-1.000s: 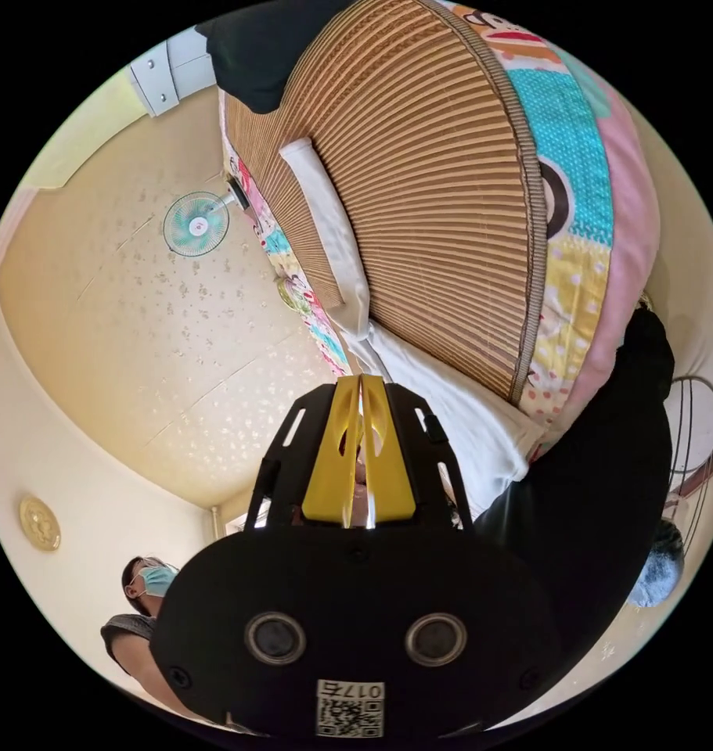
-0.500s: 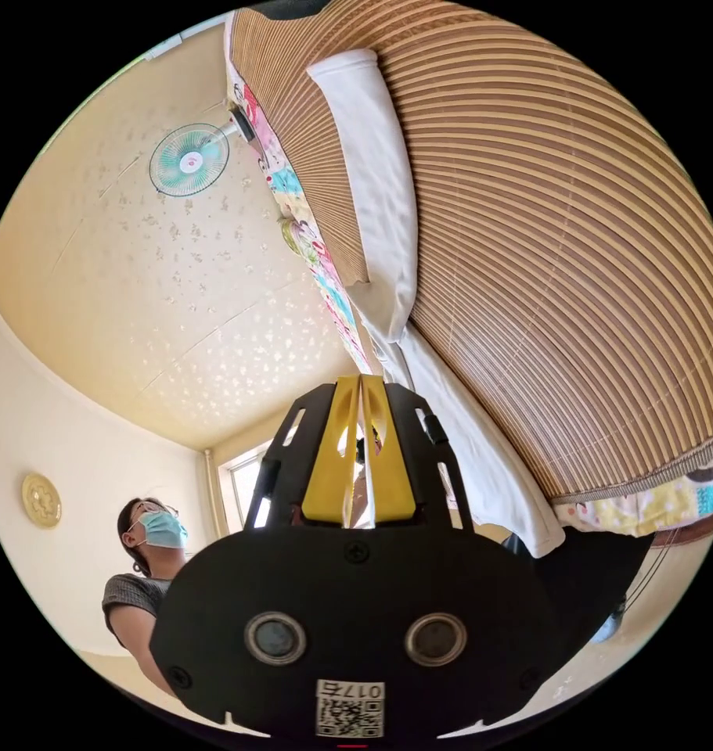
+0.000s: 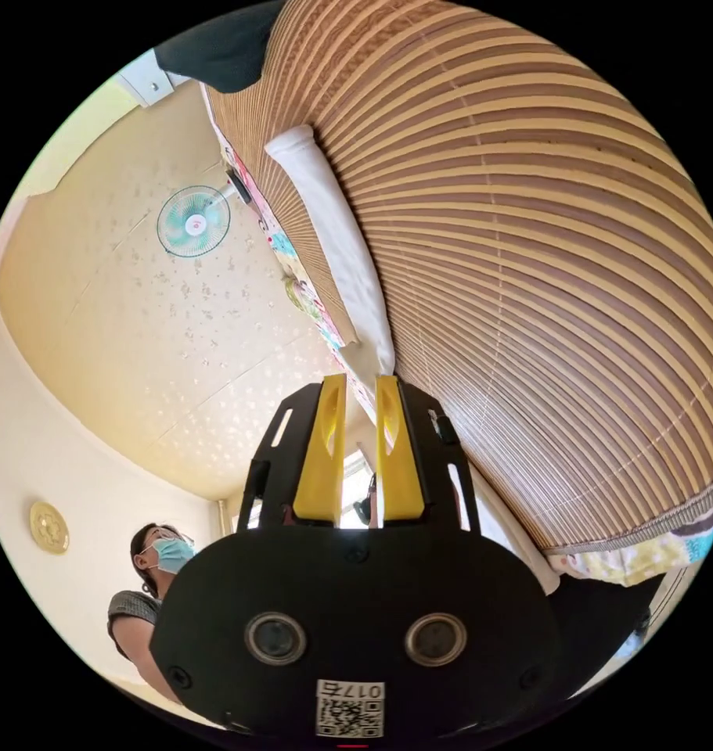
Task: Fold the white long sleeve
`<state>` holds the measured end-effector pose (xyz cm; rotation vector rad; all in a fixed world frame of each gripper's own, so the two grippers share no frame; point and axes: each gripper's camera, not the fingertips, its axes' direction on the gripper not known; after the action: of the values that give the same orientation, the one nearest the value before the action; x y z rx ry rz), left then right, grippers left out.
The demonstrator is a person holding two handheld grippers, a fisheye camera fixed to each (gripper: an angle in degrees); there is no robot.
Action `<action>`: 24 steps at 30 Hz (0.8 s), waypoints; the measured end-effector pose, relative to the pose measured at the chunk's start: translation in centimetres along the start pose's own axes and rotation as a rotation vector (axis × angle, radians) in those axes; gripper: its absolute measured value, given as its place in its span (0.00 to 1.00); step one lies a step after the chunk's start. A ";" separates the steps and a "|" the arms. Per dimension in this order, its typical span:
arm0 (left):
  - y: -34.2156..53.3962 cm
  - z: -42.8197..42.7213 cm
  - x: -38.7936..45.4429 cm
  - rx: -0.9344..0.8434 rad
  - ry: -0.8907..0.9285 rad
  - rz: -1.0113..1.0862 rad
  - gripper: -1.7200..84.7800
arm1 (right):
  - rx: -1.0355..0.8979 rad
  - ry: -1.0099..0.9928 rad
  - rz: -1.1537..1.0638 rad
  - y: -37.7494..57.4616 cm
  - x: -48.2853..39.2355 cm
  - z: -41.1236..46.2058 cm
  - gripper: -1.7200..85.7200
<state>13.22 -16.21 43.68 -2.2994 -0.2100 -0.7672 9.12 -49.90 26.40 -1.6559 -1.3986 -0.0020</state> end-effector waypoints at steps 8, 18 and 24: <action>8.9 10.6 22.6 -0.339 0.284 0.637 0.15 | 0.090 -0.149 0.006 1.1 0.9 0.3 0.10; 11.1 20.5 26.8 -0.611 0.207 0.596 0.05 | 0.141 -0.218 -0.006 2.1 2.1 -0.3 0.12; 12.6 17.9 25.0 -0.684 0.277 0.573 0.10 | 0.369 -0.066 -0.050 0.1 0.1 -1.7 0.14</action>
<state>46.31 -15.35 40.59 -2.6118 0.9296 -0.9200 10.08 -50.91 27.33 -1.3244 -1.3933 0.2692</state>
